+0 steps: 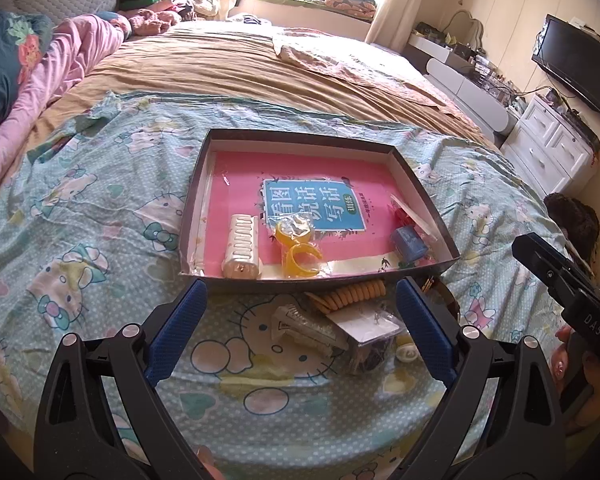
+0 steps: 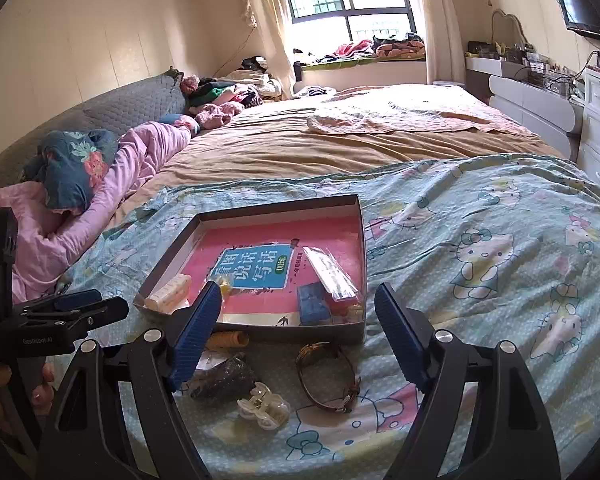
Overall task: Organize jewelry
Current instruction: 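Open both grippers in the tray and withdraw them, then reach the left gripper to the wrapped white item while the right reaches the white flower claws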
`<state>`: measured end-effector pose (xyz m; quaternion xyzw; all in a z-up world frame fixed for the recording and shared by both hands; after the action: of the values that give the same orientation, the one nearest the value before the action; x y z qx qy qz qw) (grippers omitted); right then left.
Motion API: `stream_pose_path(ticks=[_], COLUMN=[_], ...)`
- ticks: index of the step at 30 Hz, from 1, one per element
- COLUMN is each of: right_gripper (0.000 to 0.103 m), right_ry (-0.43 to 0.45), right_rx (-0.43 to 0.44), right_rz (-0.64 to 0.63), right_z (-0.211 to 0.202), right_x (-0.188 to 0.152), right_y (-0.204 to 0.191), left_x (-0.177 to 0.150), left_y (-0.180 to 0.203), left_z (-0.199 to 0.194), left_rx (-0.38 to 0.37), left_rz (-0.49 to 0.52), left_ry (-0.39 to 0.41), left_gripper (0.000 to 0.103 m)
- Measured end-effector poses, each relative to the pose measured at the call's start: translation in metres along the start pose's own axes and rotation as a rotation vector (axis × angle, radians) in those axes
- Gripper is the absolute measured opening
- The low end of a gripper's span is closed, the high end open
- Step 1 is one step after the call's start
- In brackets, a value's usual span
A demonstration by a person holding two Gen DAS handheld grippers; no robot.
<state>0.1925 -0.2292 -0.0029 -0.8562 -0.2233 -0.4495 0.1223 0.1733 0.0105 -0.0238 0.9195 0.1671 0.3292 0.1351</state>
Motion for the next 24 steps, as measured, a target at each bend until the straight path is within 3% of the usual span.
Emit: stream_pose_path(ticks=[24], right_gripper=[0.078], right_ry=[-0.090], right_rx=[0.070], right_rz=[-0.098], right_z=[0.000], right_x=[-0.035], right_y=[-0.035], left_x=[-0.035], left_y=[-0.031], left_z=[-0.003], left_rx=[0.050], left_rz=[-0.025], left_ry=[-0.024], left_gripper=[0.088])
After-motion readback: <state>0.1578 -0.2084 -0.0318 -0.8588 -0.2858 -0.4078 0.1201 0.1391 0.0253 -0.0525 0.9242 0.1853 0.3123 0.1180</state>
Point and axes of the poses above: each gripper's, at about its wrist camera, not at the fingertips, and z roughly the way its jaws point, y to its right, x to its top, the point moved 6 cm from there along z, roughly the way its jaws point, and after that the axes turned 15 degrees about -z, right-handed, at the moved point
